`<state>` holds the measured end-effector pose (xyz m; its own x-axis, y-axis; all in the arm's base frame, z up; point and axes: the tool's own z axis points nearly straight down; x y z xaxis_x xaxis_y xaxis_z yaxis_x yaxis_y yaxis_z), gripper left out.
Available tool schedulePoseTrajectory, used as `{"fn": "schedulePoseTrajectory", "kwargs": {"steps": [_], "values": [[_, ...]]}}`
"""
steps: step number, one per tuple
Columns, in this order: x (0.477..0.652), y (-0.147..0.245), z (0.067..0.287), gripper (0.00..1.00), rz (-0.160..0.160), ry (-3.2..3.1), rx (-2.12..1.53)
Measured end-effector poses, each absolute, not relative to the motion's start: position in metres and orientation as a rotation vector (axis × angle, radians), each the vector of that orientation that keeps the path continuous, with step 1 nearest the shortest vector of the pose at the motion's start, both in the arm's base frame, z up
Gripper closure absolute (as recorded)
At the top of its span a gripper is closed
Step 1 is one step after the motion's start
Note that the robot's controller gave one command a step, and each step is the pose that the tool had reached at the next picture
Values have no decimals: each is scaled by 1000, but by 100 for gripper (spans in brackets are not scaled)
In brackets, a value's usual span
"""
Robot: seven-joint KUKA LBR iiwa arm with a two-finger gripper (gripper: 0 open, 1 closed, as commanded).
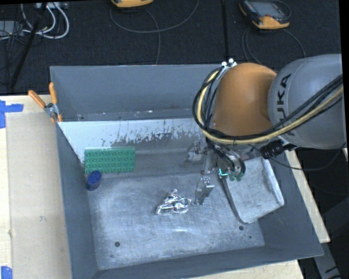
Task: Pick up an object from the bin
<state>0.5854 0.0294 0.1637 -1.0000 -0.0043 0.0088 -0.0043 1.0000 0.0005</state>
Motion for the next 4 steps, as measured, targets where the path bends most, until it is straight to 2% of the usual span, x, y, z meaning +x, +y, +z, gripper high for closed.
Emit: {"fn": "schedulePoseTrajectory", "kwargs": {"steps": [1, 2, 3, 4], "values": [[578, 41, 69, 0, -3, -3143, -73], [579, 41, 74, 100, -3, -3142, -75], [587, 40, 170, 100, 0, -3112, 462], [590, 33, 300, 100, 1, -3117, 472]]}}
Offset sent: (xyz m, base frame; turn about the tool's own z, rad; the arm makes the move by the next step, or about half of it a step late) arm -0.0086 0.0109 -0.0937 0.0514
